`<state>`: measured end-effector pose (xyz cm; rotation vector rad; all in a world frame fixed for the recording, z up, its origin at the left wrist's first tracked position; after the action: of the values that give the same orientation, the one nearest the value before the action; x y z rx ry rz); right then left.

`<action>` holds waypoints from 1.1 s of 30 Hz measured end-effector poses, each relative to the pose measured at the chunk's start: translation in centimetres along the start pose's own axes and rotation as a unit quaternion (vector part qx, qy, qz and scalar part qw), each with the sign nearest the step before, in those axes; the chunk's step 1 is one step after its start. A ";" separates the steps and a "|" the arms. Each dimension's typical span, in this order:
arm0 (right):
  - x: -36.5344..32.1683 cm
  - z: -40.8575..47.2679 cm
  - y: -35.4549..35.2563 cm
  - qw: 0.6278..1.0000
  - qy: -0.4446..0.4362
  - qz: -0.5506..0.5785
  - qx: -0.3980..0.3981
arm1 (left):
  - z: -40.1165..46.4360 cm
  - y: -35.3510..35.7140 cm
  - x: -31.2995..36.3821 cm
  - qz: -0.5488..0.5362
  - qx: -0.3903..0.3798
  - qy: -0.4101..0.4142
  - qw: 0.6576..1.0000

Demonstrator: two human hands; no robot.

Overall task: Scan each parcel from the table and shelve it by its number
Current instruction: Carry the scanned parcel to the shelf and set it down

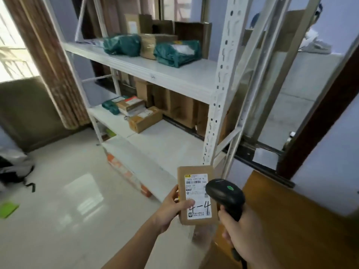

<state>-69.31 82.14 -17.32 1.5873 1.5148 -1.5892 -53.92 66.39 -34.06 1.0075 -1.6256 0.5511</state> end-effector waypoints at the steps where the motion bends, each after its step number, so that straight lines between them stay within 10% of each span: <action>1: -0.7 0.2 1.4 1.000 -0.007 -0.012 -0.006 | -0.8 -1.9 -0.2 -0.010 0.020 0.001 1.000; 14: -10.9 3.7 21.5 0.996 -0.054 -0.025 -0.066 | -4.5 -25.1 3.3 -0.035 0.147 0.048 0.987; 33: -21.0 21.0 35.5 0.994 -0.060 0.001 -0.086 | 9.1 -42.4 9.2 -0.020 0.117 0.024 0.993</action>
<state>-41.96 44.85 -17.41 1.3735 1.5405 -1.4809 -23.90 33.72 -34.22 1.1870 -1.5197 0.7464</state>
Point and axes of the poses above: each hand's wrist, its own z-axis towards the middle knuckle, its own y-axis out of the palm, x = y × z, the point moved 4 cm from there along z, towards the middle knuckle, and after that the axes turned 4 degrees about z, right-handed, at the moved point
